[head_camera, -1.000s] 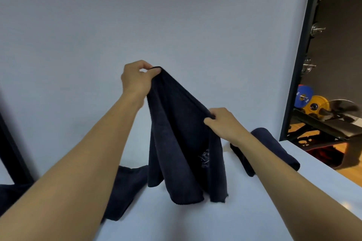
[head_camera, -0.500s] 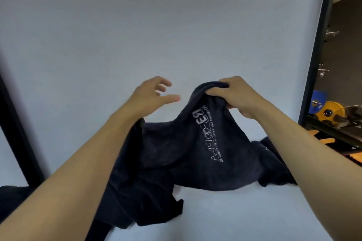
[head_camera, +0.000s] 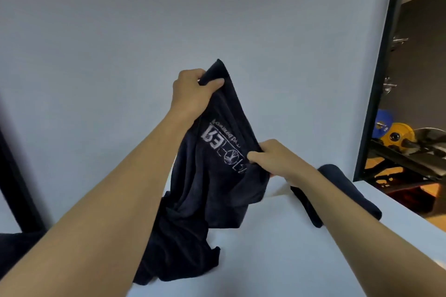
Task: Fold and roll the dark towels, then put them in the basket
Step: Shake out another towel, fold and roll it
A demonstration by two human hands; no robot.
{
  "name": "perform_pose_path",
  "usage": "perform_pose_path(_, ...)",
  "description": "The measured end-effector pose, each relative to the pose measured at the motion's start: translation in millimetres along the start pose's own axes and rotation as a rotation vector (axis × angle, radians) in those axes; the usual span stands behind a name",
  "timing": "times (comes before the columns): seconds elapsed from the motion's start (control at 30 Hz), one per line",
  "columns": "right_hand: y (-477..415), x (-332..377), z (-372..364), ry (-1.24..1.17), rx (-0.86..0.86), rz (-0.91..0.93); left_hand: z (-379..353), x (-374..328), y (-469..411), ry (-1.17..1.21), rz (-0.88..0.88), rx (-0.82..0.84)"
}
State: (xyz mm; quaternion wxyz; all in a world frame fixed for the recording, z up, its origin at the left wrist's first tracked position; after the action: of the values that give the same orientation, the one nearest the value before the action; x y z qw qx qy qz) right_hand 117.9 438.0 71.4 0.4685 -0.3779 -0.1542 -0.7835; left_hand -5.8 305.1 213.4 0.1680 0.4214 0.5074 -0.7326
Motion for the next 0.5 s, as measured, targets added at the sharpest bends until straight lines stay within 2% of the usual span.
perform_pose_path(0.1,-1,-17,34,0.153,-0.070,-0.012,34,9,-16,0.049,0.042,-0.095)
perform_pose_path(0.27,-12,-18,83,0.533,-0.130,0.029,66,33,-27,0.011,0.118,-0.121)
perform_pose_path(0.37,-26,-25,111,0.550,-0.182,-0.060,86,43,-29,-0.040,0.171,-0.182)
perform_pose_path(0.43,-38,-33,129,0.565,-0.223,-0.171,93,51,-33,-0.087,0.261,-0.167)
perform_pose_path(0.5,-51,-37,141,0.535,-0.248,-0.278,89,59,-36,-0.019,0.372,-0.129)
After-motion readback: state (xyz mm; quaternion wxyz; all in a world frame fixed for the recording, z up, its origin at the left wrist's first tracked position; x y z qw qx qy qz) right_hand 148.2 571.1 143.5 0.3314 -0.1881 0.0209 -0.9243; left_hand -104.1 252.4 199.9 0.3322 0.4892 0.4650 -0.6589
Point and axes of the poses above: each hand's wrist, its own y-axis away from the middle knuckle, its own z-axis out of the back of the hand, x = y × z, the point moved 8 cm from there along -y, towards the middle knuckle, and after that the axes turned 9 degrees about y, right-handed, at the moved point
